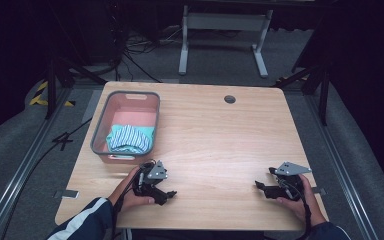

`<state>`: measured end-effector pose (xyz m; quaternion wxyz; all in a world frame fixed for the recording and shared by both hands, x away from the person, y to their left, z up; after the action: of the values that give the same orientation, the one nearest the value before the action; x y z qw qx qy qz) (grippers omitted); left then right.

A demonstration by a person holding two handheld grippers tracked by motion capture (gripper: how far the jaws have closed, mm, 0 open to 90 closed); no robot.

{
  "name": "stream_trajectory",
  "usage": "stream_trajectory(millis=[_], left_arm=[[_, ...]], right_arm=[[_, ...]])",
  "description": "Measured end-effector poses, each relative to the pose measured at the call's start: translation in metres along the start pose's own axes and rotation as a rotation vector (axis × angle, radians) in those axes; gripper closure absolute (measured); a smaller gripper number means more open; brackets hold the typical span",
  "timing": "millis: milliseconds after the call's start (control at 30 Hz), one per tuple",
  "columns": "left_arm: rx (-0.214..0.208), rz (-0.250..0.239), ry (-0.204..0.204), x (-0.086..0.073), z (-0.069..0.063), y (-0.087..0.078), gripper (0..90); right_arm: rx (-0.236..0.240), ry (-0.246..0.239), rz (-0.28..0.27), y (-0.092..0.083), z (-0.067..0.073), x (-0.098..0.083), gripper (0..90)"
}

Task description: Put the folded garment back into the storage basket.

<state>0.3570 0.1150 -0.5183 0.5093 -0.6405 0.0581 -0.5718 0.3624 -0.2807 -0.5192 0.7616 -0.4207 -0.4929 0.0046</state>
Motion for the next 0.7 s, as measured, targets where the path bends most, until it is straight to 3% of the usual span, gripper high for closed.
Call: stream_trajectory(millis=[233, 700], left_arm=[[0.005, -0.013, 0.001, -0.0007, -0.0001, 0.0012, 12.6], [0.016, -0.014, -0.02, 0.0, -0.002, 0.0021, 10.8]], right_arm=[[-0.026, 0.024, -0.003, -0.0008, 0.0001, -0.0011, 20.0], [-0.014, 0.041, -0.001, -0.001, -0.0016, -0.0016, 19.5]])
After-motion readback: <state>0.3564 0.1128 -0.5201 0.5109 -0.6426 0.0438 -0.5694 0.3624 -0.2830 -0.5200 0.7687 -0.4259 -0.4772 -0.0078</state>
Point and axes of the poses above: each handheld gripper's, and its own axes: y roughly forward along the jaws, x roughly out of its top, z roughly to its left, the point moved 5 cm from there along y, roughly forward along the jaws, and after that the axes turned 15 degrees about x, right-handed, at the moved point
